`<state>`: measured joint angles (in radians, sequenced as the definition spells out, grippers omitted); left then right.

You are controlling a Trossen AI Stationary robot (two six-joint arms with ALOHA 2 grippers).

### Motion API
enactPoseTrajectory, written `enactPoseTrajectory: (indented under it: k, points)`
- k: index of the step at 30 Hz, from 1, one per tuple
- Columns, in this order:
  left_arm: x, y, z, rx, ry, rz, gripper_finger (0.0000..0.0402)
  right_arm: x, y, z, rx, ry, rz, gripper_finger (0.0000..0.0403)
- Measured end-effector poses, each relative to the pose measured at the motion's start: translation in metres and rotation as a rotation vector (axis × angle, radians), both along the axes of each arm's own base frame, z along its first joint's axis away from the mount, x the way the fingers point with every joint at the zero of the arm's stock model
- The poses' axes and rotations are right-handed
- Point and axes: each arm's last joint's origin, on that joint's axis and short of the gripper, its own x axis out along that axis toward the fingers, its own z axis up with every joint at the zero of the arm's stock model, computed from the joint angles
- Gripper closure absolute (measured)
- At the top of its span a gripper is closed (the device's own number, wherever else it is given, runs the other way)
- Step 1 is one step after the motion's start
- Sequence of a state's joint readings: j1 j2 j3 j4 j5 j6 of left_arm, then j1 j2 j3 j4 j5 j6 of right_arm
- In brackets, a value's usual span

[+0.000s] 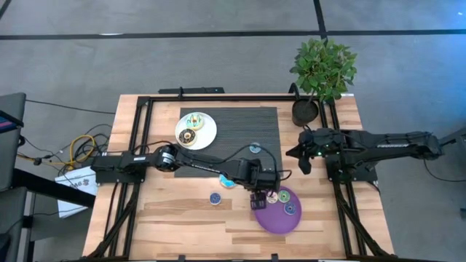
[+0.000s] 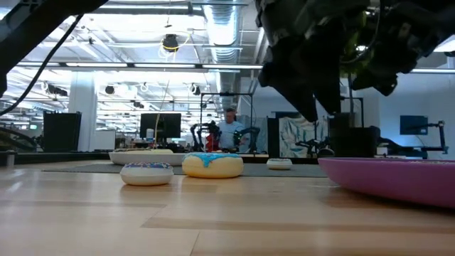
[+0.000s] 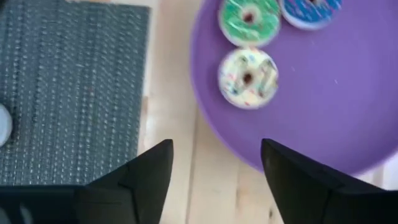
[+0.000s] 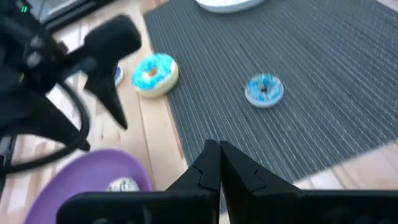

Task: Pick & Place donuts
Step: Put the small light blue donut on the purple plate

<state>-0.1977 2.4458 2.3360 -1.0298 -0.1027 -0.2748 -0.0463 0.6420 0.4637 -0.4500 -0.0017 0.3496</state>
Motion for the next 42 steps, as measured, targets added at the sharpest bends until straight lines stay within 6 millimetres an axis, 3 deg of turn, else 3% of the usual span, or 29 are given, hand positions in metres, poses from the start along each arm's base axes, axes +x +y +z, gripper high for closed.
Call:
enactPoseTrajectory:
  k: [9, 17, 21, 24, 36, 42]
  points:
    - [-0.014, -0.004, 0.002, 0.116, 0.106, -0.080, 0.0223, 0.018, -0.001, -0.002, -0.003, -0.039, -0.001, 0.0403]
    - [-0.035, 0.018, 0.013, 0.169, 0.262, -0.147, 0.0262, 0.039, -0.002, -0.011, -0.005, -0.026, -0.007, 0.0403]
    - [-0.054, 0.031, 0.013, 0.161, 0.273, -0.136, 0.0277, 0.051, -0.003, -0.016, -0.006, -0.038, -0.007, 0.0403]
    - [-0.078, 0.042, 0.011, 0.144, 0.202, -0.098, 0.0285, 0.058, -0.003, -0.018, 0.008, -0.061, -0.017, 0.0403]
    - [-0.210, 0.076, -0.007, 0.040, -0.235, 0.092, 0.0294, 0.085, -0.008, -0.016, -0.001, -0.241, -0.038, 0.0403]
    - [-0.266, 0.089, -0.017, 0.013, -0.363, 0.142, 0.0294, 0.110, -0.011, -0.026, -0.015, -0.108, -0.110, 0.0368]
